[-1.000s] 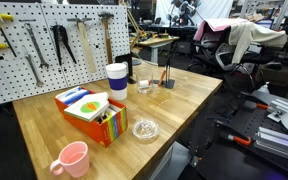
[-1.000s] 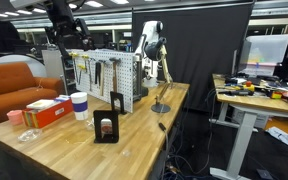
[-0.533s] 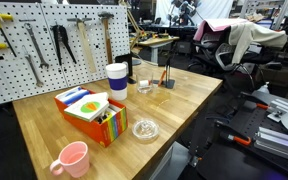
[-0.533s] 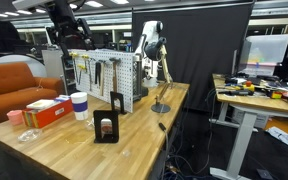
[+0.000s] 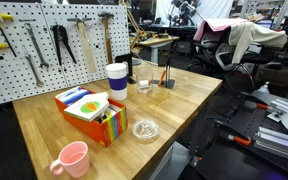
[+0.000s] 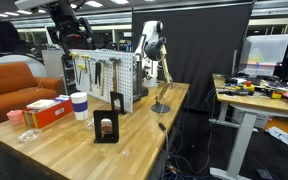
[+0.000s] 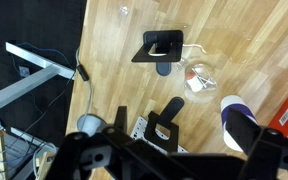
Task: Pour the water in the pink cup into the white and blue cup
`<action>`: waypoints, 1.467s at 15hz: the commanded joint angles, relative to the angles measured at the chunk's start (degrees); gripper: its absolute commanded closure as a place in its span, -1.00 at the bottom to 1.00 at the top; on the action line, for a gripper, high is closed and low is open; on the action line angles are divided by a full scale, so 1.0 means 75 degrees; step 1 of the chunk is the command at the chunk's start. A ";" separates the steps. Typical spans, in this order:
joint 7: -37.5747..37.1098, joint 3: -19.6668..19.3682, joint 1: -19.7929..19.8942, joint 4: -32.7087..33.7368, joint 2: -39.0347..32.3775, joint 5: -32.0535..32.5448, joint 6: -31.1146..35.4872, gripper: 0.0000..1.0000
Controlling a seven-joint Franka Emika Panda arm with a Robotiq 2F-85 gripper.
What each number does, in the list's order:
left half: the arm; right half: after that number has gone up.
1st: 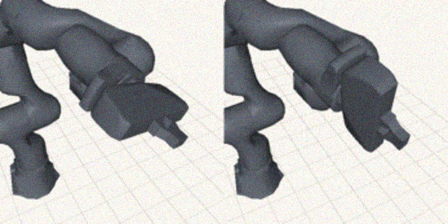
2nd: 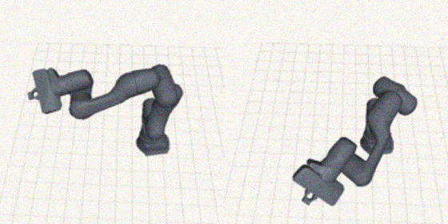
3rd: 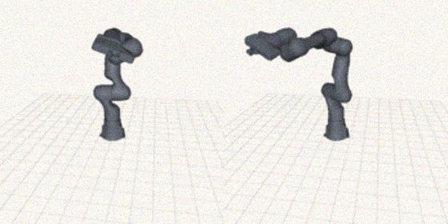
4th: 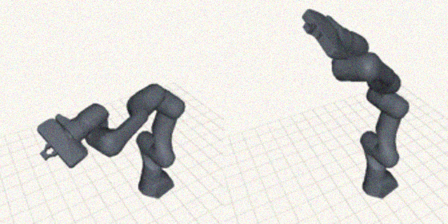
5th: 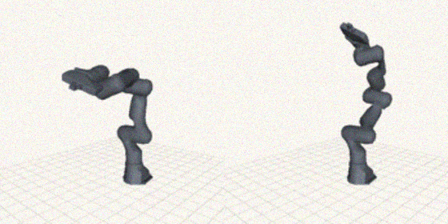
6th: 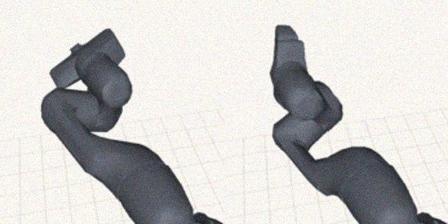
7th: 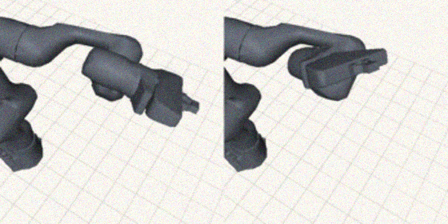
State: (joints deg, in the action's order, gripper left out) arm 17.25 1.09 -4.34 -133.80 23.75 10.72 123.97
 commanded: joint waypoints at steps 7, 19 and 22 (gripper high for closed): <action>0.1035 -0.0234 -0.0187 -0.0059 -0.0006 -0.0130 0.0269 -1.00; 0.1051 -0.0245 -0.0207 -0.0060 -0.0006 -0.0133 0.0273 -1.00; 0.1051 -0.0245 -0.0207 -0.0060 -0.0006 -0.0133 0.0274 -1.00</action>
